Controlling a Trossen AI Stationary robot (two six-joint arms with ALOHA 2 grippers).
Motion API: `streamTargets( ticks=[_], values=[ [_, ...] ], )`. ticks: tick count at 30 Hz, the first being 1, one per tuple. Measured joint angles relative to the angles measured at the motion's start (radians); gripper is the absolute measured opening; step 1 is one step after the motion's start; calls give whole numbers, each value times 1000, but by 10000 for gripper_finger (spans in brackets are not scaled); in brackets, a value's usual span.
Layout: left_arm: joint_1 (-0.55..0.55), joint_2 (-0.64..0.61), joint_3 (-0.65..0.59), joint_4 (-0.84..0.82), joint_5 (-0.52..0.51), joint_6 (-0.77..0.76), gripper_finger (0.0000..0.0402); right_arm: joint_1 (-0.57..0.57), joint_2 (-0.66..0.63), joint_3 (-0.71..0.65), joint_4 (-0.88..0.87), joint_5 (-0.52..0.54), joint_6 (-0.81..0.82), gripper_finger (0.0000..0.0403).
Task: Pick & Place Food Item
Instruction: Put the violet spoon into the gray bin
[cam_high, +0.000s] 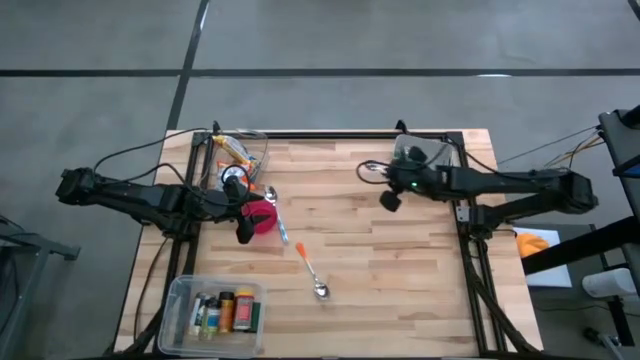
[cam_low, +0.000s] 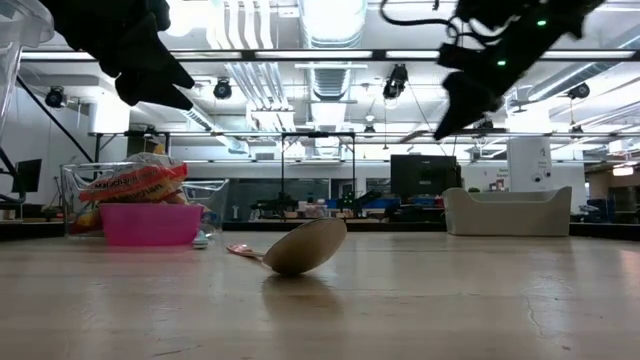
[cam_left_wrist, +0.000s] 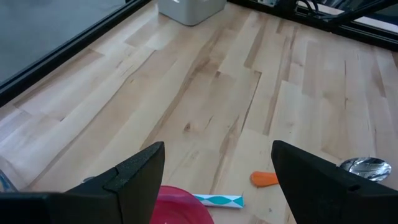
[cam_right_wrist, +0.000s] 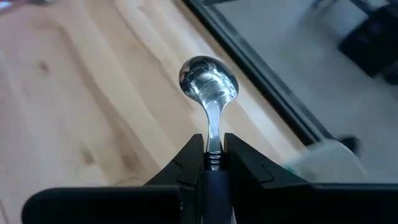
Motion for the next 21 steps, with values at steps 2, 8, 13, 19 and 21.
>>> streamTargets(
  ticks=[2, 8, 13, 19, 21],
  values=[
    [0, 0, 0, 0, 0, 0, 298, 0, -61, -25, -43, 40, 10, 39],
    [0, 0, 0, 0, 0, 0, 298, -17, -186, -63, -174, 167, 88, 39],
    [0, 0, 0, 0, 0, 0, 298, -108, -211, -77, -220, 178, 107, 39],
    [0, 0, 0, 0, 0, 0, 298, -248, -180, -77, -226, 165, 107, 39],
    [0, 0, 0, 0, 0, 0, 298, -298, -163, -77, -230, 136, 107, 39]
  ],
)
